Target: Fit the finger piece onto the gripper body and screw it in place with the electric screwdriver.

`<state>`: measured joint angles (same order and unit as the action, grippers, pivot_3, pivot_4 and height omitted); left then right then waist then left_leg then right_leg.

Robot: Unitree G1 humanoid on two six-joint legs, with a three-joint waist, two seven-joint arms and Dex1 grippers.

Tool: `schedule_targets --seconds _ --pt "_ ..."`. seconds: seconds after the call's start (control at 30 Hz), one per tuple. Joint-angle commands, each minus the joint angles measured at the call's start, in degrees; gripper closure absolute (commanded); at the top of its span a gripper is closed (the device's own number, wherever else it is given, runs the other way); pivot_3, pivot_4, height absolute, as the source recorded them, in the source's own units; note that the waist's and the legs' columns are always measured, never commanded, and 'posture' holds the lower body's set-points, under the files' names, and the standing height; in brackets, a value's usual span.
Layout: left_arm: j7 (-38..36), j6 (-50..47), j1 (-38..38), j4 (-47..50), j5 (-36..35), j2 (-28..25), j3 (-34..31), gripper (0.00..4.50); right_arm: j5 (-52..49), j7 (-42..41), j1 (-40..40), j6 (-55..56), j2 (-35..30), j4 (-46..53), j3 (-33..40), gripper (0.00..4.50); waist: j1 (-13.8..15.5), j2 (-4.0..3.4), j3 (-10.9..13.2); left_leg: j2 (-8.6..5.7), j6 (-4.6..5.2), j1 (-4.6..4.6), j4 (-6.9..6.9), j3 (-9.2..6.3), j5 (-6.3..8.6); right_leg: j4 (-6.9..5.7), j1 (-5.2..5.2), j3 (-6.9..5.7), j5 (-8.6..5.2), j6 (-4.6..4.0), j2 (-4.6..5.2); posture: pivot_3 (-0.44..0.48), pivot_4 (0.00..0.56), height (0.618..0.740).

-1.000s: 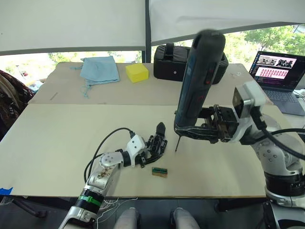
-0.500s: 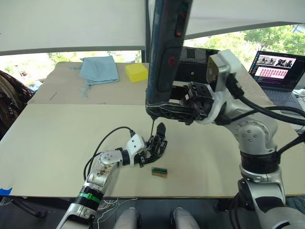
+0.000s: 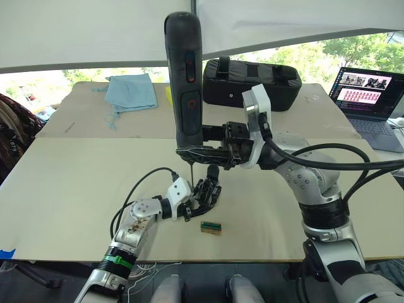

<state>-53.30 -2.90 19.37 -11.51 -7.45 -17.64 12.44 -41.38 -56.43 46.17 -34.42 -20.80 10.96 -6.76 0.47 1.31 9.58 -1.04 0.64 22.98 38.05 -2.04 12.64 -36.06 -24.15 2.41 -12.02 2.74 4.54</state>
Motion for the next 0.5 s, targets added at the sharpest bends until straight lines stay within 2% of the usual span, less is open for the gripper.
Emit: schedule_targets --seconds 0.03,0.5 --pt "-1.3 -1.8 -1.7 -0.7 0.1 -0.2 2.0 2.19 0.8 -1.3 0.3 3.1 0.2 0.7 1.1 2.60 0.0 0.00 0.0 0.00 0.00 0.00 0.00 0.00 0.00 0.00 0.00 0.00 0.00 0.00 0.00 0.000 0.150 0.740" --pt "-1.3 -3.4 -2.2 0.8 -0.9 -0.7 2.0 2.19 2.7 -4.0 -1.2 3.4 0.5 0.2 0.7 2.60 -0.4 0.00 0.0 0.01 0.00 0.00 -0.02 -0.04 0.00 0.01 -0.01 0.00 0.00 0.00 -0.02 0.000 0.150 0.740"
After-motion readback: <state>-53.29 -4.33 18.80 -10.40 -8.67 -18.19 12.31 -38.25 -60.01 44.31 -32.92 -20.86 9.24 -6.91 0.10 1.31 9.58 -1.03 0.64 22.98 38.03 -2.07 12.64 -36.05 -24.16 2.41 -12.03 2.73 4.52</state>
